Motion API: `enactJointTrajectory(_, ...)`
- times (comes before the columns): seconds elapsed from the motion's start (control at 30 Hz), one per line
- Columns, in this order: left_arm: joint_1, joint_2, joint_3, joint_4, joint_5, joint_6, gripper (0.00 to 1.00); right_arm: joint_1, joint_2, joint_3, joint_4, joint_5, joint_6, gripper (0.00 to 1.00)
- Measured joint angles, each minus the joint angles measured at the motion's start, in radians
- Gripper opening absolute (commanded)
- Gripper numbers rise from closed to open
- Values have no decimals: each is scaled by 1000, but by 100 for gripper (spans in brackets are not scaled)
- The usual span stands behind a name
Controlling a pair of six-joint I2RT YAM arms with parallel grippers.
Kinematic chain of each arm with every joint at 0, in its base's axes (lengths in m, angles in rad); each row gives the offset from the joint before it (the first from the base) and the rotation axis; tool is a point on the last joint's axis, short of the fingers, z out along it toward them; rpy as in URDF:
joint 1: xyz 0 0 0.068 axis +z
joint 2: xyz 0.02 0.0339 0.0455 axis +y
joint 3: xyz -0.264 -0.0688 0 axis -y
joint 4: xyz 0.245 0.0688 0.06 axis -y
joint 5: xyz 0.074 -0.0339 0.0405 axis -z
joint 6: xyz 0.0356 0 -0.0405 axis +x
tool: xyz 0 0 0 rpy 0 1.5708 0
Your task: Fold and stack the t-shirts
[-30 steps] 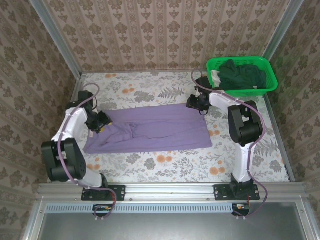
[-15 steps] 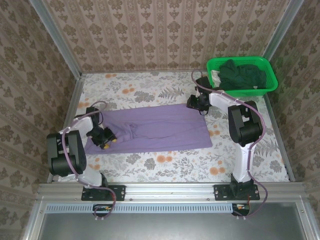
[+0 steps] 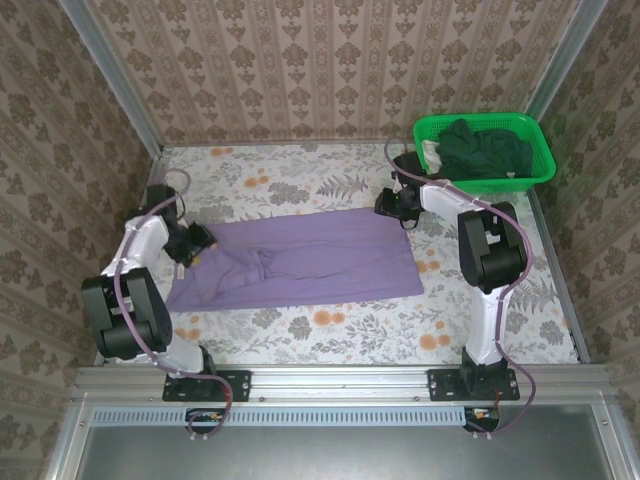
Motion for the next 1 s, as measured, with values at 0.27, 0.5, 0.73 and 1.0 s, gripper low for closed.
enactJointTrajectory(0.27,8,304,208,45,-14,0,40,0,-3,-2,-7,0,5,40)
enactJointTrajectory(0.5,11,516,352,4,-42,0,40,-6,6,0,-57,41,39,41)
enactJointTrajectory(0.73,3,656,560,-81,-97,3,47,-57,6,-29,-90,76,124,41)
enactJointTrajectory(1.0,-73,908,1005,-148,-147,18,54,-77,-92,-141,-104,87,200,41)
